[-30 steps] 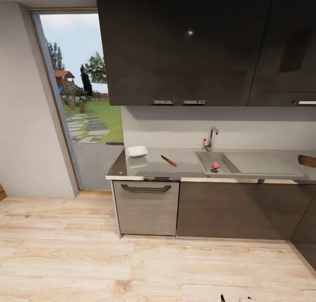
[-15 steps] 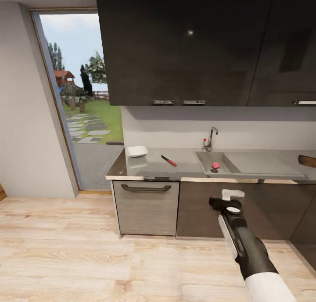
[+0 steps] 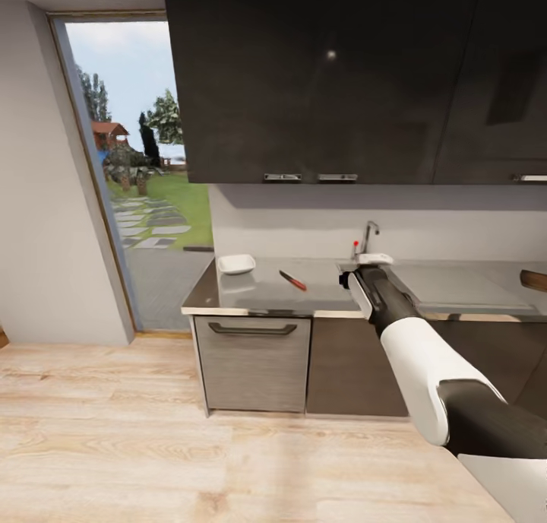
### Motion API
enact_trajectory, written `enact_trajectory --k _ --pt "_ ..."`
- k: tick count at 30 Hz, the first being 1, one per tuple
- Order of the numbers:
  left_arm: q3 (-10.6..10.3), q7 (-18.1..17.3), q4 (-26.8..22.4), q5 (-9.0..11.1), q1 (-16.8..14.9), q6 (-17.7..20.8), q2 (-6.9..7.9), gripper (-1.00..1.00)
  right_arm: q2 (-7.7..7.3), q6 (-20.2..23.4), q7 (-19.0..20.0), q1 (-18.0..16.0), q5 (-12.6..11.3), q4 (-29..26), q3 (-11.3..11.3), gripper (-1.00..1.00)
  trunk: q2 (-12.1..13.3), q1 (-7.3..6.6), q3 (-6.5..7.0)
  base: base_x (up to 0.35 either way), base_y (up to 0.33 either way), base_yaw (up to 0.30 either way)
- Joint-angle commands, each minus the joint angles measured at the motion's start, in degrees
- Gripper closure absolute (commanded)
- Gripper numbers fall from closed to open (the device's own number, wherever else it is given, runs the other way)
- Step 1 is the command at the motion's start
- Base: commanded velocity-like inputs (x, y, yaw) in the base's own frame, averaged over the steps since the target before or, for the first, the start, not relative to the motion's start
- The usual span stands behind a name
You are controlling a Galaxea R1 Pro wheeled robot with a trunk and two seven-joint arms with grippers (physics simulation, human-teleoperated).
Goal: In the kitchen, take the Vidalia onion out of the sink, dice it on the chopping board with the paring knife, put the diced onion into the bowl on the countertop, then place both the paring knife and the chopping board into the sink.
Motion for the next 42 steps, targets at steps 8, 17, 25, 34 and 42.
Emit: enact_trajectory --k 8,17,25,34,42 --pt "-0.17 0.03 0.01 0.4 0.0 -0.16 0.0 -1.0 1.37 -2.97 3.92 -1.14 -1.4 4.47 0.07 -1.0 -0.03 0.05 -0.02 0.3 0.102 0.0" --pt "-0.15 0.0 0.01 0.39 0.0 -0.18 0.06 -1.0 0.88 -12.64 6.62 -1.11 -1.61 11.52 0.04 -1.0 -0.03 0.05 -0.02 0.299 0.144 0.0" --pt "-0.21 -0.05 0.01 0.28 0.0 -0.23 0.11 -1.0 -0.8 -29.02 7.24 -1.09 -1.47 23.0 0.12 -1.0 -0.03 0.05 -0.02 0.181 0.051 0.0" --pt "-0.09 -0.05 1.34 0.15 0.0 -0.26 0.16 -1.0 -1.25 -41.6 7.85 -1.02 -1.68 31.09 0.12 -1.0 -0.03 0.05 -0.02 0.007 0.001 0.0" --pt "-0.08 -0.05 1.5 0.14 0.0 -0.24 0.23 -1.0 -1.13 -41.79 8.59 -0.96 -1.68 31.39 0.21 -1.0 -0.03 0.05 -0.02 0.0 0.0 0.0"
